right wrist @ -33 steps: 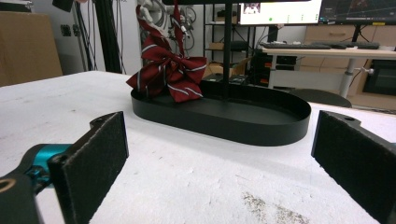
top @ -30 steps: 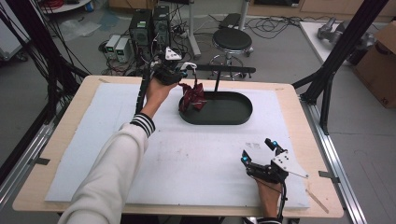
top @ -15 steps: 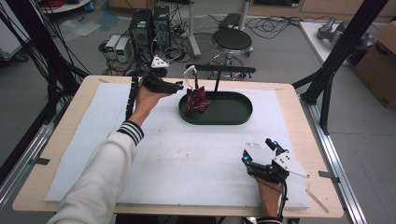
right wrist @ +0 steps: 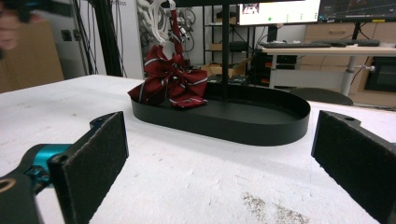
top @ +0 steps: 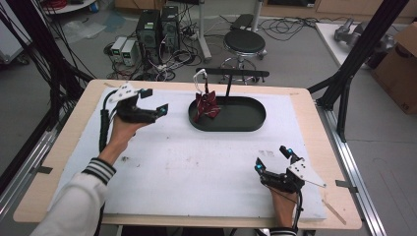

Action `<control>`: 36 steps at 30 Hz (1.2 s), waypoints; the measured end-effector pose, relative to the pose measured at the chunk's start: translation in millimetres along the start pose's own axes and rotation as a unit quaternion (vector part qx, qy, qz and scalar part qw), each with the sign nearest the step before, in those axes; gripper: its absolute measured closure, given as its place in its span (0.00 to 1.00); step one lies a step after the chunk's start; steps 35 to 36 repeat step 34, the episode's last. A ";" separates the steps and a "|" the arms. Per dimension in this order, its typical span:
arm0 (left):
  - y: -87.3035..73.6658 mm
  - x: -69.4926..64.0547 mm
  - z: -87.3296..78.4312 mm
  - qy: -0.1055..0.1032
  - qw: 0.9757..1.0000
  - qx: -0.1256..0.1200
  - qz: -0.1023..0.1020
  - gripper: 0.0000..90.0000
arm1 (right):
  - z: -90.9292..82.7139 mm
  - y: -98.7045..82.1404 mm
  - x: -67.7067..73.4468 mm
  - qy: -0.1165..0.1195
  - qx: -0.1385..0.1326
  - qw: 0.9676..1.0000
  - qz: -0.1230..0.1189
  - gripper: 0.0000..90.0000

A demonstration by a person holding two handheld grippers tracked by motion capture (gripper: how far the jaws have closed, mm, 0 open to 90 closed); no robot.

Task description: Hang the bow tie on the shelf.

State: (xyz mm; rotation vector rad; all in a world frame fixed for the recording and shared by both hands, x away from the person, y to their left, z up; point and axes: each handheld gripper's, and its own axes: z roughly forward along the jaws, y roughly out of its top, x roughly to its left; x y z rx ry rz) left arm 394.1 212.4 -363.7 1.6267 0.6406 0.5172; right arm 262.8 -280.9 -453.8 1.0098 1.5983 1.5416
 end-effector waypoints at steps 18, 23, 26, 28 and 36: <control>-97.6 -35.3 -115.5 0.043 0.997 -0.061 -0.001 0.10 | 0.4 0.0 1.3 -0.003 0.000 1.000 -0.007 0.03; -110.5 -38.6 -119.6 0.051 0.995 -0.084 -0.010 0.10 | 0.3 0.0 1.6 -0.002 0.002 1.000 -0.009 0.03; -110.5 -38.5 -119.0 0.054 0.995 -0.085 -0.008 0.10 | 0.3 0.0 2.2 -0.001 0.003 1.000 -0.008 0.03; -110.6 -39.1 -118.9 0.056 0.995 -0.083 -0.006 0.10 | 0.4 0.0 2.3 -0.002 0.002 1.000 -0.011 0.03; -110.8 -40.1 -118.6 0.060 0.995 -0.083 -0.002 0.10 | 0.7 -0.1 2.5 -0.003 0.001 1.000 -0.015 0.03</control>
